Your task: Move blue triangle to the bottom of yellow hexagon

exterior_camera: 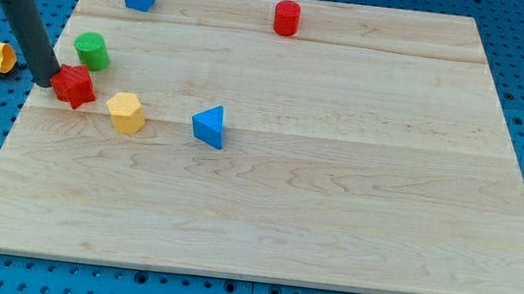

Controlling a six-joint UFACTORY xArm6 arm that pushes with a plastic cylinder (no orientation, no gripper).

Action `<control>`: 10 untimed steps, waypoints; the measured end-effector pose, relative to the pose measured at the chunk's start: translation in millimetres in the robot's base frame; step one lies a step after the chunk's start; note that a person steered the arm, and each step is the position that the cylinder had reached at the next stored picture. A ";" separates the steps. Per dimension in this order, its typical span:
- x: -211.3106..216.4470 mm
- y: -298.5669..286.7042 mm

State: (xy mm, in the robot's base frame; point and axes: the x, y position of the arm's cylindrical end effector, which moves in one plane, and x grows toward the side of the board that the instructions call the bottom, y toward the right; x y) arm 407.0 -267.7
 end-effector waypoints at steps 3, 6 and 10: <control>2.2 0.0; 19.6 48.3; -16.9 239.7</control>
State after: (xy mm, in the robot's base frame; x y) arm 390.1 -28.0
